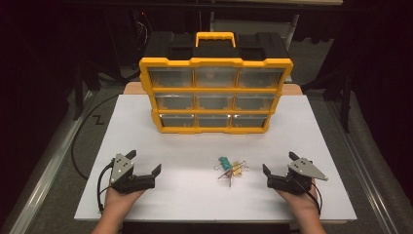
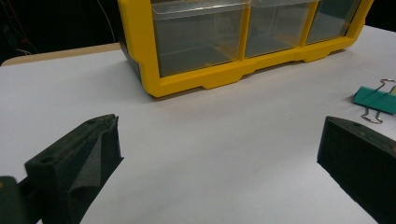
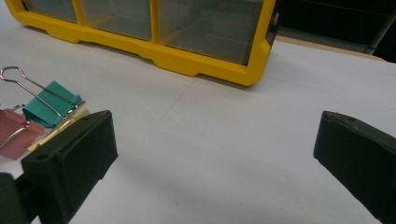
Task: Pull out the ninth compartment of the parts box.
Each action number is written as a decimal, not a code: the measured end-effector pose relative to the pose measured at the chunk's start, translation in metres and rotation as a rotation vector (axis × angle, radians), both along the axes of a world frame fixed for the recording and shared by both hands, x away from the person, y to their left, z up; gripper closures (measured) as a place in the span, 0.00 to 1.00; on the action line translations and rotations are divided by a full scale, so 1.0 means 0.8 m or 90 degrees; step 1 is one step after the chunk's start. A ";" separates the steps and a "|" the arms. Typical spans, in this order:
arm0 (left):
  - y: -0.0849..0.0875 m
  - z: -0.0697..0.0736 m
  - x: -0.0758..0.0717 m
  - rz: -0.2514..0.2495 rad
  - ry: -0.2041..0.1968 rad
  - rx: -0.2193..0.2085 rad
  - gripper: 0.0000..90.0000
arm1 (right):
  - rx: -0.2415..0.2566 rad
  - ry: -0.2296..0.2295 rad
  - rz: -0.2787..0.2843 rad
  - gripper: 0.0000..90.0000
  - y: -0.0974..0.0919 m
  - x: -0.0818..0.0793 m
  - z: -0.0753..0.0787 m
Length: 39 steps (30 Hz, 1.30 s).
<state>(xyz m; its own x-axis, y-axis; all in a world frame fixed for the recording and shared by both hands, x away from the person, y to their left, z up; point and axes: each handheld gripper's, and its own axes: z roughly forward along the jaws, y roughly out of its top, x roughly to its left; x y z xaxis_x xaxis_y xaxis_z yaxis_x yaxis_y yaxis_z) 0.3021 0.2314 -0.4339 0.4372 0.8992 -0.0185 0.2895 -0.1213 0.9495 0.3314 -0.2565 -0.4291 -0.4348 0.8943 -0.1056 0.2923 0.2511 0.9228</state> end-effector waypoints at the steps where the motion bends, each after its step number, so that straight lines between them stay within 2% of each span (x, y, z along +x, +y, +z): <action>1: 0.000 0.000 0.000 0.001 -0.002 -0.003 0.00 | -0.002 0.002 0.001 0.00 0.000 0.000 -0.001; 6: 0.001 0.002 -0.001 0.003 -0.007 -0.001 0.00 | -0.008 0.003 0.001 0.00 0.000 0.001 -0.001; 14: 0.002 0.004 -0.002 0.014 -0.009 -0.005 0.00 | 0.003 -0.007 -0.002 0.00 0.003 0.001 0.001; 17: 0.000 0.004 0.000 0.016 -0.006 -0.009 0.00 | 0.004 -0.027 -0.012 0.00 0.011 0.009 0.003; 21: -0.002 0.003 0.000 0.015 -0.003 -0.003 0.00 | 0.006 -0.027 -0.019 0.01 0.014 0.020 0.004; 26: -0.004 0.003 -0.001 0.000 -0.008 0.002 0.00 | 0.004 -0.023 -0.031 0.00 0.015 0.034 0.010; 32: -0.004 0.004 -0.002 0.003 -0.013 0.003 0.00 | -0.005 -0.022 -0.038 0.00 0.020 0.052 0.018; 33: -0.004 0.004 -0.001 0.003 -0.009 0.005 0.00 | -0.010 -0.023 -0.040 0.00 0.024 0.062 0.020; 39: -0.002 0.005 -0.002 0.006 -0.006 0.009 0.00 | -0.025 -0.004 -0.028 0.01 0.032 0.085 0.024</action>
<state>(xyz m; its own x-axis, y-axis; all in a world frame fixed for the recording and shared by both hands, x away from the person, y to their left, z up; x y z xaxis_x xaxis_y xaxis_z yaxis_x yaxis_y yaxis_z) 0.3003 0.2297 -0.4297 0.4284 0.9036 -0.0017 0.2822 -0.1320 0.9502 0.3994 -0.2313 -0.4102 -0.3941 0.9077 -0.1442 0.2983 0.2748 0.9141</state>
